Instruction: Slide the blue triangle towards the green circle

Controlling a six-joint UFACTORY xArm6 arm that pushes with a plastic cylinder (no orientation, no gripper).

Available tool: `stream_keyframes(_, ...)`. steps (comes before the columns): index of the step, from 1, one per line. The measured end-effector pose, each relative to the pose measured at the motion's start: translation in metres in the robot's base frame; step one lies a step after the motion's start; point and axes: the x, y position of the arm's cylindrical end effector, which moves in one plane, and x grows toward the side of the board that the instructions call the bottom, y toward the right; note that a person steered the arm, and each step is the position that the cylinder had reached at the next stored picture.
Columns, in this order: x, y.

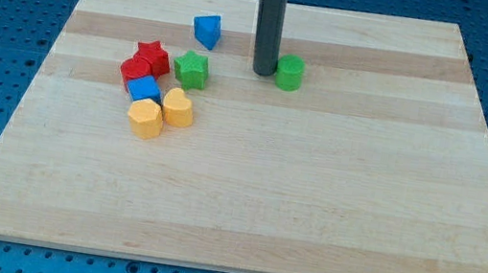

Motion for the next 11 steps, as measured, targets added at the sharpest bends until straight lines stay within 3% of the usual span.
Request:
stream_keyframes(2,-0.097,-0.032)
stream_keyframes(3,-0.105,-0.074)
stream_keyframes(4,-0.064,-0.071)
stream_keyframes(5,-0.068,-0.071)
stream_keyframes(6,-0.106,-0.111)
stream_keyframes(8,-0.053,-0.124)
stream_keyframes(9,-0.048,-0.121)
stream_keyframes(10,-0.053,-0.058)
stream_keyframes(11,-0.032,-0.029)
